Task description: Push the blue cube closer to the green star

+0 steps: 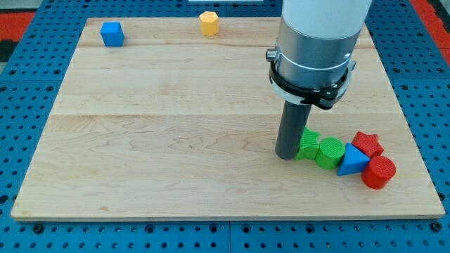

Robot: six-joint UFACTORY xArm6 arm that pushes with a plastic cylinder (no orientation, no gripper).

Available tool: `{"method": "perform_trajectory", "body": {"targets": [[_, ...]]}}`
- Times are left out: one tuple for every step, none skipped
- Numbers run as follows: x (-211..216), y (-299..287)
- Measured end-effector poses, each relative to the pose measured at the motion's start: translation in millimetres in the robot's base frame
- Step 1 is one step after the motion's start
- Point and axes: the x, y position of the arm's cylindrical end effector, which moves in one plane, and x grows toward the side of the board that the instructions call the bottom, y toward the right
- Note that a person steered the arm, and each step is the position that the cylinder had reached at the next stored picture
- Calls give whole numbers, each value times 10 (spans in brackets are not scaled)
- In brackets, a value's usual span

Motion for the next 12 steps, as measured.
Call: {"method": "perform_trajectory", "body": {"targets": [[-114, -300], [-610, -571], [-1231, -901], [-1732, -1271], [-2199, -1482], [-2512, -1871], [-2711, -2383], [-3003, -2614], [-3238, -2925], [-3144, -3242], [-2966, -3228], [-2842, -3129]]}}
